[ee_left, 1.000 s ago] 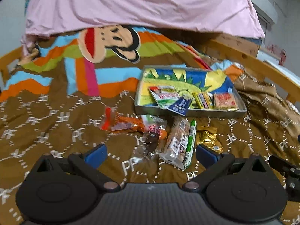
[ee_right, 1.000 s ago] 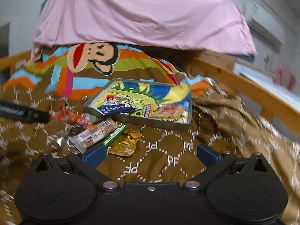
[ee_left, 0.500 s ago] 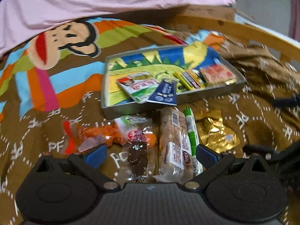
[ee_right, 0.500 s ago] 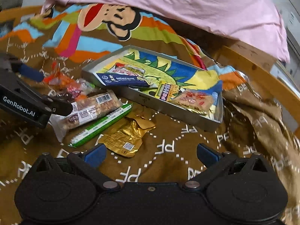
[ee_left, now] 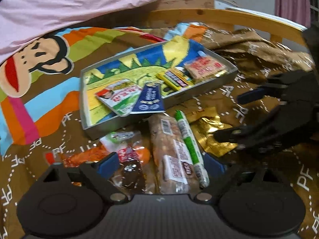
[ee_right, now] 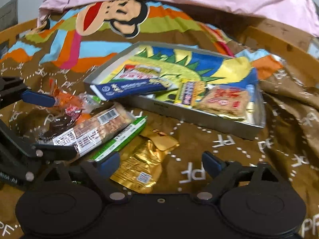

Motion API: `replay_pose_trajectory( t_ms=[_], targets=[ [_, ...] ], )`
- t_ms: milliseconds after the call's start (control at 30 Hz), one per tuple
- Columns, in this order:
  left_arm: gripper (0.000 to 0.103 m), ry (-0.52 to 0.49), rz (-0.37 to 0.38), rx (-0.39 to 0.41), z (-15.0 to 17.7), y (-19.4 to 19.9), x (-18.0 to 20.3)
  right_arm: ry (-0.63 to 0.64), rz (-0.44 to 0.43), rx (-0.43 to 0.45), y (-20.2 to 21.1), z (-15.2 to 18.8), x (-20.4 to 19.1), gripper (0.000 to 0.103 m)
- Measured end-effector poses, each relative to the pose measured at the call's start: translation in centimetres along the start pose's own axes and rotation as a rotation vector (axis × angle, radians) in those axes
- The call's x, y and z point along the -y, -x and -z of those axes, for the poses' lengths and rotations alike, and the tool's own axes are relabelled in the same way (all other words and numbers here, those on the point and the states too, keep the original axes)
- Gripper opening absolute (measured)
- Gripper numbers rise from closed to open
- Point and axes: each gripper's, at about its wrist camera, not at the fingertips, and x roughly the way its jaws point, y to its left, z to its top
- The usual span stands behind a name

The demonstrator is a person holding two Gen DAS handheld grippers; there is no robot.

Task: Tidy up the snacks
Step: 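Grasp the long wrapped bar with the left gripper while the right gripper grasps the gold foil bag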

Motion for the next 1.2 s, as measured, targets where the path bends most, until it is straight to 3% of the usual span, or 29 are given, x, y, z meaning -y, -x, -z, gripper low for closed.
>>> replay_pose_trajectory(
  t_ms=[200, 300, 500, 633, 700, 767, 867, 1067, 1133, 1200],
  targets=[
    [0.073, -0.083, 0.014, -0.035, 0.3, -1.1, 1.3, 0.031, -0.037, -0.044, -2.5, 0.0, -1.0, 0.079],
    [0.065, -0.066, 0.018, -0.056, 0.4, -1.8, 1.2, 0.031, -0.041, -0.053, -3.0, 0.0, -1.0, 0.079],
    [0.064, 0.018, 0.039, -0.057, 0.0, -2.6, -0.1, -0.008, -0.04, -0.078, -4.4, -0.5, -0.6, 0.082],
    [0.064, 0.024, 0.034, -0.067, -0.3, -3.1, 0.0, -0.001, -0.033, -0.098, -4.9, -0.7, -0.5, 0.08],
    [0.063, 0.055, 0.04, -0.076, -0.5, -3.2, 0.0, 0.012, -0.031, -0.109, -4.7, -0.8, -0.5, 0.074],
    [0.051, 0.09, 0.057, -0.088, -0.4, -3.1, 0.0, 0.033, -0.03, -0.122, -4.4, -0.9, -0.6, 0.068],
    [0.05, 0.156, 0.063, -0.116, -0.3, -2.9, -0.2, 0.066, -0.025, -0.146, -3.7, -0.9, -0.6, 0.057],
    [0.052, 0.195, 0.066, -0.13, -0.1, -2.8, -0.4, 0.102, -0.044, -0.179, -2.4, -0.4, -0.3, 0.059],
    [0.058, 0.219, 0.065, -0.123, 0.0, -3.2, -0.6, 0.099, -0.035, -0.167, -2.6, -0.2, -0.2, 0.073],
    [0.062, 0.237, 0.077, -0.117, 0.0, -3.6, -0.8, 0.102, -0.026, -0.154, -3.0, -0.2, -0.4, 0.078]
  ],
)
